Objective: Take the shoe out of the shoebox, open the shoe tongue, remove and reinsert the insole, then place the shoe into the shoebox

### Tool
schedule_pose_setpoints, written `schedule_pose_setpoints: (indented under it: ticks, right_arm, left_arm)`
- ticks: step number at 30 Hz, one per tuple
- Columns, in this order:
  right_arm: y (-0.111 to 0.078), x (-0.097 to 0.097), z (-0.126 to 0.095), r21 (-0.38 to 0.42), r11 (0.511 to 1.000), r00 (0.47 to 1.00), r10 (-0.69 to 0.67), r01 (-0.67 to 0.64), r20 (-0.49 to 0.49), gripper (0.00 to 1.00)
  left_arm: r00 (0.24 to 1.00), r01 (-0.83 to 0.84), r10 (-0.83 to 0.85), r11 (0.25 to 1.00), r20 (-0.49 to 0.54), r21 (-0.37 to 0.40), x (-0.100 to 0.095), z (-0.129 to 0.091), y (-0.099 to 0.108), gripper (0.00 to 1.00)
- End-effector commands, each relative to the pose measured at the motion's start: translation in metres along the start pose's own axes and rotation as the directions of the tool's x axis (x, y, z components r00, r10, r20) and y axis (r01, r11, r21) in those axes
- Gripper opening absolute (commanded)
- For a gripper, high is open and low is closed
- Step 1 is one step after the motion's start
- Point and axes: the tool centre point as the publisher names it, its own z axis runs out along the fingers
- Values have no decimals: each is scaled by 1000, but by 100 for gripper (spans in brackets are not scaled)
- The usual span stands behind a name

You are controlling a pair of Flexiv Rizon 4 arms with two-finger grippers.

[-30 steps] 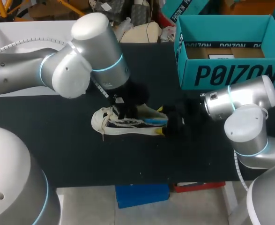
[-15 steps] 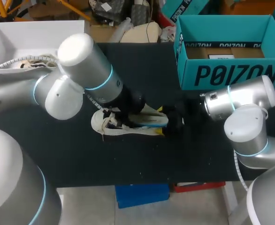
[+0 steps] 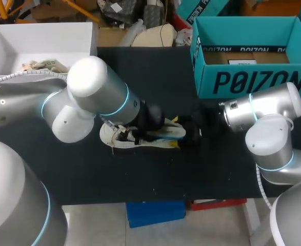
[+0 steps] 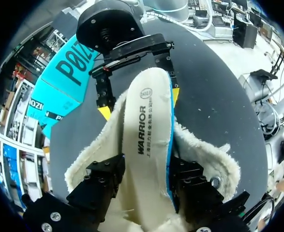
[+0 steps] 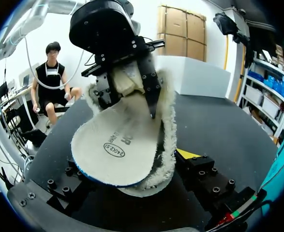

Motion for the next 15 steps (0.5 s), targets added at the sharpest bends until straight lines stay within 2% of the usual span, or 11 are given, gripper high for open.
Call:
schedule_pose_setpoints:
  ticks: [1, 9, 11, 15]
  right_arm:
    - [-2, 0, 2, 2, 1000, 1000, 2, -2, 1, 0]
    - [-2, 0, 2, 2, 1000, 1000, 2, -2, 1, 0]
    - [-2, 0, 2, 2, 1000, 1000, 2, -2, 1, 0]
    - [-2, 0, 2, 2, 1000, 1000, 2, -2, 1, 0]
  left_arm:
    - [1000, 1, -1, 1000, 17, 13, -2, 13, -9, 55]
    - [999, -24, 22, 998, 32, 64, -9, 12, -30, 49]
    - [999, -35, 32, 997, 34, 72, -9, 11, -36, 42]
    - [999, -44, 41, 996, 36, 82, -10, 9, -44, 36]
